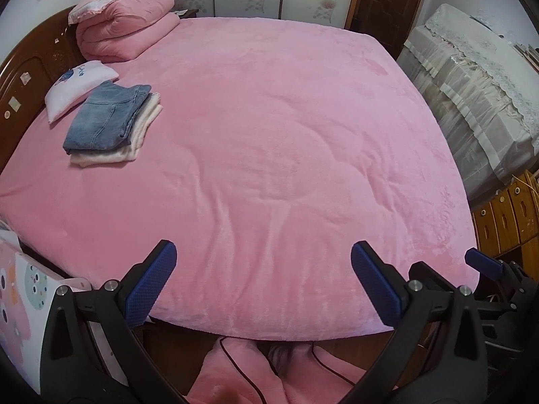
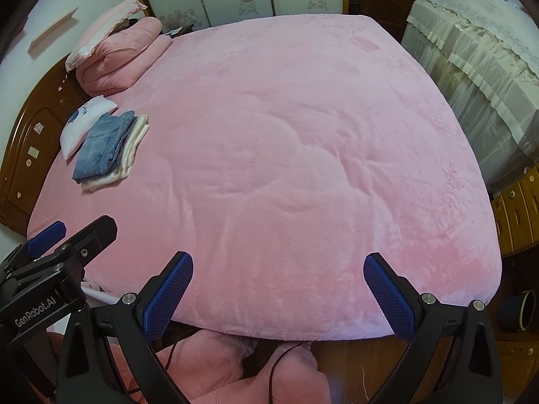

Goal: Fold large clothes

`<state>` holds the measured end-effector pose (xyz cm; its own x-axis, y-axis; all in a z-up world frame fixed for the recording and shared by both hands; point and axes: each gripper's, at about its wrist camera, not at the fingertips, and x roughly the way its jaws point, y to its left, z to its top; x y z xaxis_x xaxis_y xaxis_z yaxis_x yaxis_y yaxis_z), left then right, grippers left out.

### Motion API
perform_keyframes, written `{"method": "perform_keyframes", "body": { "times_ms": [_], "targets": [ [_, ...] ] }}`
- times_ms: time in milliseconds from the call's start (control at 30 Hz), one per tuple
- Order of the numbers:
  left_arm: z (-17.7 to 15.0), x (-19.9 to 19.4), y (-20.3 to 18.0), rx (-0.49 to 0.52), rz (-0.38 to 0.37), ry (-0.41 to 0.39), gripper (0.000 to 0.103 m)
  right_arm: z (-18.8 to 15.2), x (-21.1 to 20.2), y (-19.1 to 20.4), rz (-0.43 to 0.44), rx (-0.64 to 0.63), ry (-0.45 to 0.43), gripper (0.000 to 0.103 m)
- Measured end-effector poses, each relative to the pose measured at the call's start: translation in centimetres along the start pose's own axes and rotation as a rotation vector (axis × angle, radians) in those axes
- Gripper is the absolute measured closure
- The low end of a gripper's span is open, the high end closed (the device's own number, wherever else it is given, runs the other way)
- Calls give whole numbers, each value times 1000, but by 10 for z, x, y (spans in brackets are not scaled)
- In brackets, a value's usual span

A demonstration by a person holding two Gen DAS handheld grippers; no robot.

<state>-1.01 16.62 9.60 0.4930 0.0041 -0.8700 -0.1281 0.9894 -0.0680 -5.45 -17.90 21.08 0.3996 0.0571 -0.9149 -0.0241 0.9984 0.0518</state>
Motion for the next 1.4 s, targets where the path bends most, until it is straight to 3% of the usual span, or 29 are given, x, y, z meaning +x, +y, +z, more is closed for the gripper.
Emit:
{"method": "perform_keyframes", "body": {
  "times_ms": [467,1400],
  "targets": [
    [-5,-4,0,25,-21,-4,1,1,-1,12,2,-26,19,1],
    [-5,4,-13,54,-15,4,1,-6,8,-2,-38,-19,36,1]
  ]
}}
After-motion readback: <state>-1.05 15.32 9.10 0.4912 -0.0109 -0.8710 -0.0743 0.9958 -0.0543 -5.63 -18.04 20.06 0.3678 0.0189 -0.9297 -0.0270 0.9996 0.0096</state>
